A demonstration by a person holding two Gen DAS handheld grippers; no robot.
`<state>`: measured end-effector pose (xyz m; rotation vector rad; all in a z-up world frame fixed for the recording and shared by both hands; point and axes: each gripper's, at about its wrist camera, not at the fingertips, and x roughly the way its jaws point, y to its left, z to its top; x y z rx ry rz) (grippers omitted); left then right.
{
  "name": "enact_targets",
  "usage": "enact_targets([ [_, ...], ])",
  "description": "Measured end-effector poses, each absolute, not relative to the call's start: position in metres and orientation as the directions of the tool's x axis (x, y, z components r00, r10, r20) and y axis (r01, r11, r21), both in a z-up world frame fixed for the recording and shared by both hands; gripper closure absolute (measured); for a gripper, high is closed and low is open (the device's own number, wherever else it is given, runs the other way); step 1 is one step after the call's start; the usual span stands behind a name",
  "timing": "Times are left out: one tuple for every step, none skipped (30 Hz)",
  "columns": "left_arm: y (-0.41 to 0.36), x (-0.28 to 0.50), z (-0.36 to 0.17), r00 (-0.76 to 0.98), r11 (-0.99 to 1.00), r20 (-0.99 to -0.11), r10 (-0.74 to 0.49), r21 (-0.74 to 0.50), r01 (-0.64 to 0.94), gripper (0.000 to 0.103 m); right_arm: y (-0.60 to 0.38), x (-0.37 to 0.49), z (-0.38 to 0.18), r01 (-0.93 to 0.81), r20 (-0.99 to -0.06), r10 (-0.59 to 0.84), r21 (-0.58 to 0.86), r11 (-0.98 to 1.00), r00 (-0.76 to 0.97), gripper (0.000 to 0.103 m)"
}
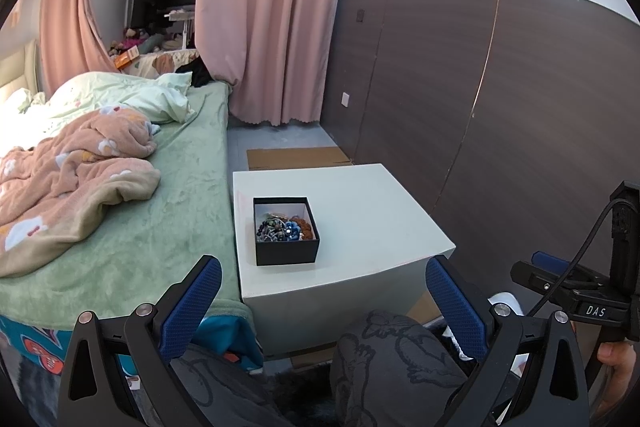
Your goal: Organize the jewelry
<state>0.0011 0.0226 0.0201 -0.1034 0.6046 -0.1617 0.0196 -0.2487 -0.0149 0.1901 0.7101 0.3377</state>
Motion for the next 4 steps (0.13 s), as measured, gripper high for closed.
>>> enact_targets([
  [0.0219,0.0008,0.0204,0.81,0.982,-0.559,-0.181,-0.142,0.122,0.001,-0.25,0.0198,-0.0144,-0.238,-0.605,0.366,0.283,0.929,0.707,0.0],
  [0.0214,0.0007,0.0213,0.809,0.982,-0.559,-0.181,-0.14,0.123,0.001,-0.2488,0.0195,-0.0148,-0.238,-0.604,0.366,0.284,0.929,0.708,0.0],
  [0.0208,0.0004,0.0225,0.809,0.982,-0.559,-0.182,-0.138,0.125,0.001,-0.2488,0.0196,-0.0148,-0.238,-0.604,0.366,0.284,0.929,0.708,0.0],
  [0.0212,0.0021,0.0219,0.809,0.982,-0.559,-0.183,-0.139,0.126,0.001,-0.2492,0.0198,-0.0147,-0.238,-0.604,0.366,0.284,0.929,0.708,0.0],
])
